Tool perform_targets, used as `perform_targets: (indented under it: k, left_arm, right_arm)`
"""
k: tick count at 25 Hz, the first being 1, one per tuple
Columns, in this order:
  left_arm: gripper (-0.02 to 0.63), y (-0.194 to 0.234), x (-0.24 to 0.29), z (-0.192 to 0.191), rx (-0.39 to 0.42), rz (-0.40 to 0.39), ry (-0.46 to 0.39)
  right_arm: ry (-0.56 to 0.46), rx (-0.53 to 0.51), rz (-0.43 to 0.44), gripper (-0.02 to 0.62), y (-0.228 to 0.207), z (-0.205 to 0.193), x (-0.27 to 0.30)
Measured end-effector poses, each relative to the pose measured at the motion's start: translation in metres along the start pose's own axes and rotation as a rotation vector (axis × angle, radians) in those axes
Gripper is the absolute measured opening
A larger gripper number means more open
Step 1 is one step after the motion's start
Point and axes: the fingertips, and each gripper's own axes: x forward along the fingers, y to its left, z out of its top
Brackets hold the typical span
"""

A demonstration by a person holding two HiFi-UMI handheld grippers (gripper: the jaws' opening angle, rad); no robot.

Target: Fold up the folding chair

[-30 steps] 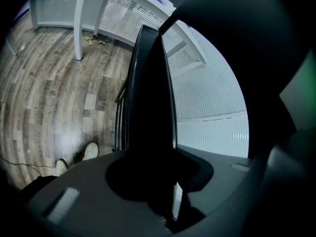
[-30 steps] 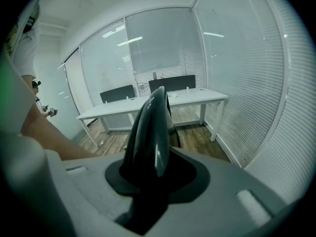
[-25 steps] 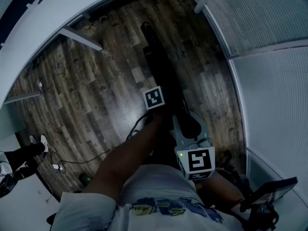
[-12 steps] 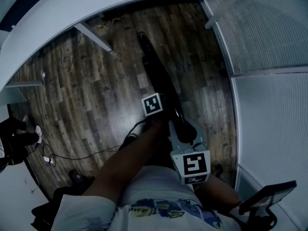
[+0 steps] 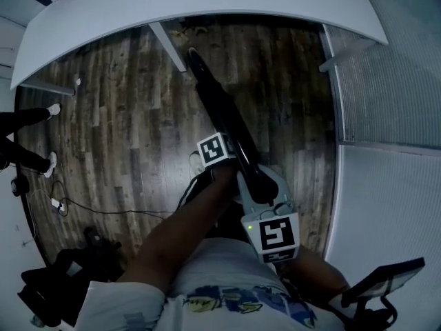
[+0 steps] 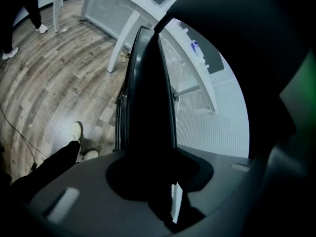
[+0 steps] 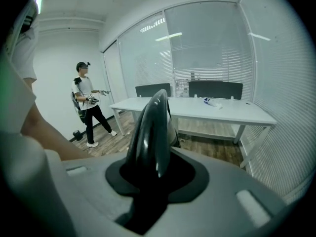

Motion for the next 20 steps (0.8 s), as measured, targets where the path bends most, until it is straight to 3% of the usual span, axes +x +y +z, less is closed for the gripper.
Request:
perform_targets:
  k: [20]
  left_arm:
    - [0.123,0.123,-0.103,0.181,-0.295,0.026,-0.212]
  right_arm:
    - [0.076,-0.200,0.304,0.089,0.117,0.105,0.163]
